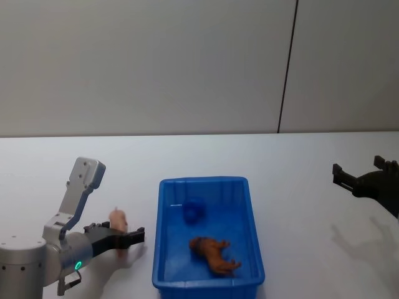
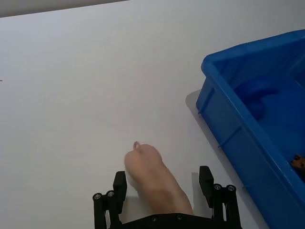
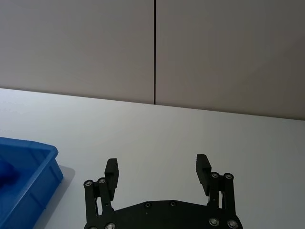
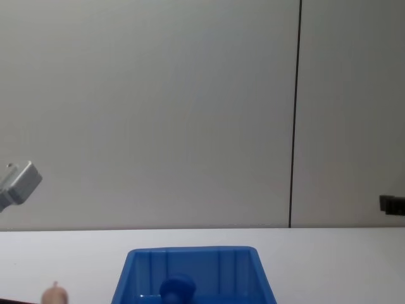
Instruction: Pick up the two dolls from the table and place them into the box.
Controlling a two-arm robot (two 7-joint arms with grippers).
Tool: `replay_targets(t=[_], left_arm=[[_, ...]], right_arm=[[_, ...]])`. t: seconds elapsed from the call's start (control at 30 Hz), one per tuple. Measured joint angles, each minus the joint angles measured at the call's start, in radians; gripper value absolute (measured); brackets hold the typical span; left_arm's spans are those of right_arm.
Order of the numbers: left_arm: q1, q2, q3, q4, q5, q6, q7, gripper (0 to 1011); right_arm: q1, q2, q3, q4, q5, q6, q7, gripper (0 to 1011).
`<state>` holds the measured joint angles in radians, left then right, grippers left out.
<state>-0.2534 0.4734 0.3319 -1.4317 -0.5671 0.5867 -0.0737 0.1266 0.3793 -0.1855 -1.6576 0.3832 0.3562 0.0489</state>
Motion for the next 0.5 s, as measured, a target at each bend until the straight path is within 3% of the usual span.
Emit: replay_targets(t=[0.23, 0.5], left_arm=[[-0.004, -0.004, 0.001, 0.013, 0.001, -0.002, -0.004, 858], [-0.006, -0.007, 0.001, 0.022, 0.002, -0.004, -0.008, 589]], right_arm=[[0.0, 0.0, 0.0, 0.0, 0.0, 0.0, 0.0, 1001], [0.0, 0.0, 0.0, 0.0, 0.0, 0.0, 0.0, 1001]])
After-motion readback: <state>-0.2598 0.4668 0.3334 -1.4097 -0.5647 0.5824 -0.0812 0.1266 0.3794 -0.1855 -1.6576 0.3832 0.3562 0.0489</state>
